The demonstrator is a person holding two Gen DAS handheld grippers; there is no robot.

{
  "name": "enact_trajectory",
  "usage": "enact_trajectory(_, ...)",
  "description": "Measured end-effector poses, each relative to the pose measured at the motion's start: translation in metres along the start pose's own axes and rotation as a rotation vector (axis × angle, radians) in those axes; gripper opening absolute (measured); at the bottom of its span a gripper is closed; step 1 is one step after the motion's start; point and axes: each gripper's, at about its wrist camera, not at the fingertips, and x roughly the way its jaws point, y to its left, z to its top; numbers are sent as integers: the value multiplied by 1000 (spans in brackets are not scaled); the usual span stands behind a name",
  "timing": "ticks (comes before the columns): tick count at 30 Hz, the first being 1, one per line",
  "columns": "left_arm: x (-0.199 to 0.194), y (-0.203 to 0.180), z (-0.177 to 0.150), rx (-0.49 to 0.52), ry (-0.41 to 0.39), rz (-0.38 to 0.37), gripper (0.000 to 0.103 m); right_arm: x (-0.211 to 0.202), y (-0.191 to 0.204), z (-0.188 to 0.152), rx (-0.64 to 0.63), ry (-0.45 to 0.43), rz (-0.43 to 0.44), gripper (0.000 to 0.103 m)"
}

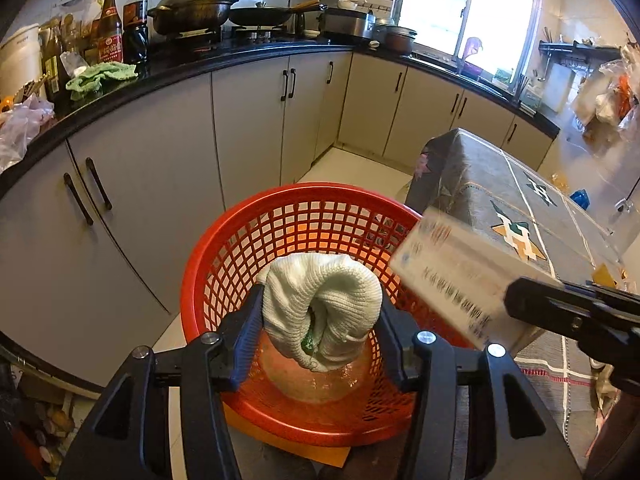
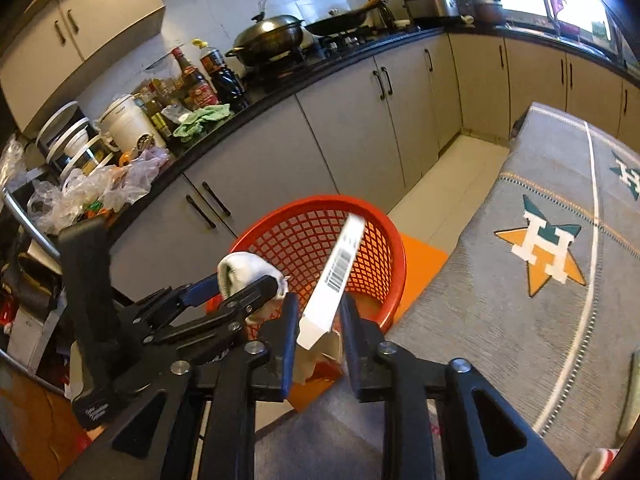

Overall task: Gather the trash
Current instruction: 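Carry both items to the red basket and open both tools to drop them, then return both tools to the table toward the red-and-white snack bag and boxes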

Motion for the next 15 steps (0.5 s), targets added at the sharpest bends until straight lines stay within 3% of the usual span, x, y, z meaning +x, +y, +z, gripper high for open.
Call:
enact_trajectory(7, -2, 2, 0, -21, -4, -11, 64, -5, -2, 2, 4, -17, -24, 30)
enact_trajectory(15, -34, -20, -8, 17, -48, -32, 67, -61, -11, -25, 18, -88, -58, 33)
